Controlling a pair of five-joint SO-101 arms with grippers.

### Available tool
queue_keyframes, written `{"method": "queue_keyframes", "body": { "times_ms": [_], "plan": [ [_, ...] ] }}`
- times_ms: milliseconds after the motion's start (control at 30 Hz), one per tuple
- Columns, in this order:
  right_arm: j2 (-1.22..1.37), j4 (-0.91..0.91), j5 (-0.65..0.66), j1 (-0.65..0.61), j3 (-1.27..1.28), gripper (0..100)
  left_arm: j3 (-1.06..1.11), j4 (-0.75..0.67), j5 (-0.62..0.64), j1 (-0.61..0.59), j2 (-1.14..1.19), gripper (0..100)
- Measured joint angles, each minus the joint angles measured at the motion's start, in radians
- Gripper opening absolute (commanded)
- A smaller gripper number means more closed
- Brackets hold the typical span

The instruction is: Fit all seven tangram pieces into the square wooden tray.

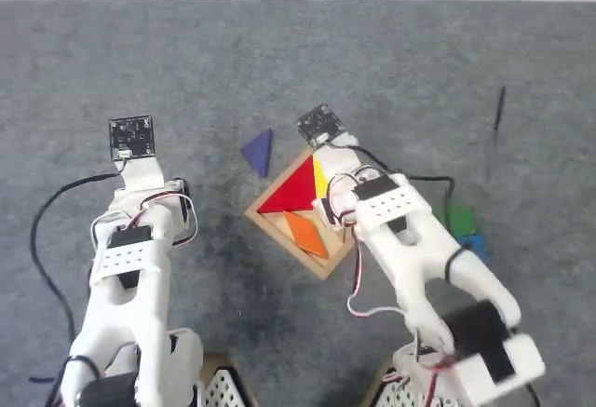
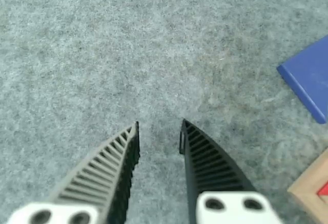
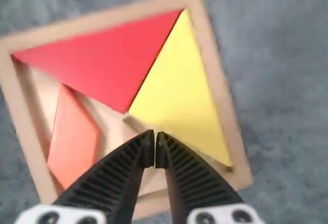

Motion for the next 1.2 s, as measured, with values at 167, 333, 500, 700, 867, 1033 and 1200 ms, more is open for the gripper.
{"method": "queue_keyframes", "body": {
  "times_ms": [167, 333, 500, 700, 867, 1033, 1200],
  "plan": [
    [0.089, 0.0, -0.002, -0.012, -0.044, 3.2, 0.0, 0.0, 0.0, 0.0, 0.0, 12],
    [0.112, 0.0, -0.002, -0.025, -0.051, 3.2, 0.0, 0.0, 0.0, 0.0, 0.0, 12],
    [0.112, 0.0, 0.0, -0.048, -0.051, 3.2, 0.0, 0.0, 0.0, 0.0, 0.0, 12],
    [0.034, 0.003, 0.0, -0.052, -0.051, 3.2, 0.0, 0.0, 0.0, 0.0, 0.0, 12],
    [-0.204, 0.058, -0.02, 0.002, 0.029, 3.2, 0.0, 0.0, 0.0, 0.0, 0.0, 12],
    [-0.275, 0.077, -0.02, 0.008, 0.169, 3.2, 0.0, 0.0, 0.0, 0.0, 0.0, 12],
    [-0.276, 0.077, -0.02, 0.008, 0.19, 3.2, 0.0, 0.0, 0.0, 0.0, 0.0, 12]
  ]
}}
